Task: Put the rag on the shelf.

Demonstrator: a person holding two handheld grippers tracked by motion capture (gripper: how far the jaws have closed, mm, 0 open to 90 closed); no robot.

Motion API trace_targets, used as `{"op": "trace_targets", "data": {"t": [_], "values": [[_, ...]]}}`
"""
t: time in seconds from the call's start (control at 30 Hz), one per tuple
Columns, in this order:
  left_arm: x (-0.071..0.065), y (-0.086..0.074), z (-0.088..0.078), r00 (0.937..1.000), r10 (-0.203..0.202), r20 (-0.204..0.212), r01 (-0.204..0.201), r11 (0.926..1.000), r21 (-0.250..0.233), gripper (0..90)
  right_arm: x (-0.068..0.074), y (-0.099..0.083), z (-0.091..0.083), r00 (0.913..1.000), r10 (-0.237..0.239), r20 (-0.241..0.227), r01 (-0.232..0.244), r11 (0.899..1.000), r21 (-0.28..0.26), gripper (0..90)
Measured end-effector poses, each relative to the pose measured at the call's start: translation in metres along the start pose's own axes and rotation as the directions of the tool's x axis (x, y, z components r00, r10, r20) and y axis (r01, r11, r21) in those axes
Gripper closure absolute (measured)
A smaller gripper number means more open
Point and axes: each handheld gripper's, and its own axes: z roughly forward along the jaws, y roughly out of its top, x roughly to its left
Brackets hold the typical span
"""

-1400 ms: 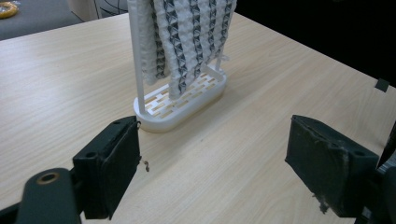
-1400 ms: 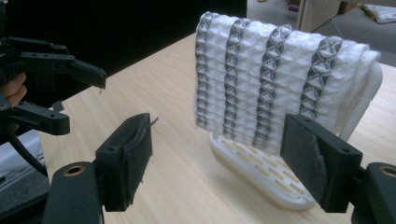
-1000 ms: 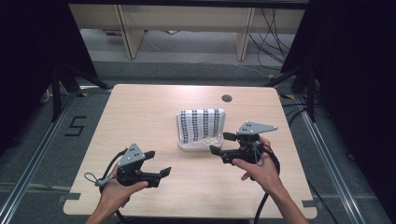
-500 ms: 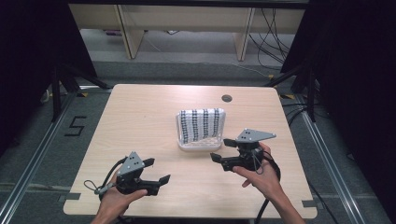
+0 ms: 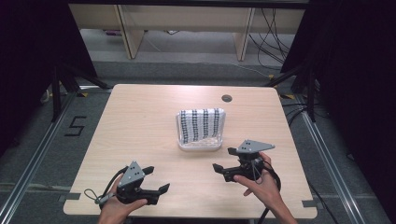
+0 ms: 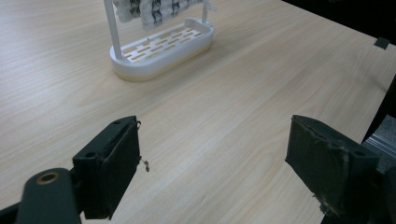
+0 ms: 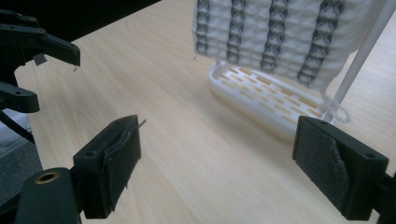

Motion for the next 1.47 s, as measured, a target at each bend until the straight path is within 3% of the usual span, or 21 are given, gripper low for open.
{"op": "trace_targets", "data": {"t": [0.03,0.13,0.2,0.23,0.27,0.3,0.5,0.57,0.6,0.63,0.67,0.7,0.73,1.0,1.07,1.27,1.47], "values": [[0.0,-0.001,0.0,1.0,0.007,-0.004,-0.007,1.0,0.006,16.7,-0.001,-0.002,0.001,0.9997,-0.023,0.0,0.023,1.0,0.004,16.6],[-0.001,-0.005,0.0,1.0,0.001,-0.007,-0.001,1.0,-0.006,16.7,0.003,-0.008,0.002,0.9999,0.004,-0.015,-0.004,1.0,0.018,16.8],[-0.001,-0.007,-0.002,0.9998,0.004,-0.018,-0.003,0.9999,0.011,16.7,0.005,-0.013,0.004,0.9997,-0.02,-0.016,0.021,1.0,0.019,16.9],[-0.002,-0.008,-0.002,0.9999,0.0,-0.017,0.0,1.0,0.003,16.5,0.007,-0.015,0.004,0.9999,-0.006,-0.013,0.006,1.0,0.026,17.1],[-0.002,-0.01,-0.002,0.9999,0.002,-0.013,-0.003,1.0,-0.006,16.4,0.006,-0.017,0.004,0.9992,-0.037,-0.018,0.037,0.999,0.021,17.2],[-0.003,-0.012,-0.002,0.9999,0.004,-0.014,-0.004,0.9999,-0.01,16.4,0.008,-0.019,0.004,0.9995,-0.028,-0.012,0.029,0.999,0.029,17.4],[-0.008,-0.022,-0.005,0.9988,0.044,-0.022,-0.044,0.9987,0.025,15.8,0.013,-0.034,0.007,0.9983,-0.057,-0.012,0.058,0.997,0.045,17.4],[-0.01,-0.025,-0.005,0.9987,0.047,-0.022,-0.046,0.9985,0.031,15.8,0.015,-0.039,0.007,0.9984,-0.053,-0.018,0.054,0.997,0.055,17.4],[-0.01,-0.026,-0.005,0.9985,0.051,-0.021,-0.05,0.9981,0.034,15.8,0.017,-0.042,0.007,0.9995,-0.024,-0.018,0.025,0.997,0.068,17.4],[-0.01,-0.026,-0.005,0.998,0.057,-0.027,-0.056,0.9978,0.034,15.8,0.015,-0.043,0.007,0.9986,-0.051,-0.016,0.052,0.996,0.069,17.4],[-0.01,-0.027,-0.005,0.998,0.059,-0.023,-0.058,0.9979,0.03,15.7,0.017,-0.046,0.007,0.9993,-0.035,-0.013,0.036,0.996,0.082,17.4],[-0.011,-0.028,-0.005,0.9988,0.043,-0.023,-0.042,0.9989,0.022,15.7,0.019,-0.048,0.006,0.9999,-0.006,-0.01,0.007,0.996,0.089,17.4],[-0.01,-0.028,-0.006,0.9984,0.05,-0.024,-0.05,0.9982,0.033,15.7,0.016,-0.05,0.007,0.9989,-0.047,-0.005,0.047,0.995,0.085,17.3],[-0.008,-0.036,-0.001,0.9992,0.035,-0.021,-0.034,0.9974,0.064,15.6,0.017,-0.061,0.007,0.9994,-0.034,-0.009,0.035,0.994,0.106,17.2],[-0.007,-0.037,0.0,0.9993,0.032,-0.02,-0.031,0.9981,0.053,15.6,0.016,-0.062,0.008,0.999,-0.044,-0.009,0.044,0.992,0.12,17.2],[-0.002,-0.038,0.001,0.9988,0.027,-0.039,-0.025,0.9979,0.059,15.6,0.012,-0.065,0.01,0.9995,-0.033,-0.005,0.033,0.991,0.127,17.2],[0.007,-0.04,0.003,0.9976,0.017,-0.067,-0.012,0.997,0.076,15.6,0.01,-0.065,0.012,0.9987,-0.052,-0.005,0.052,0.991,0.123,16.8]]}}
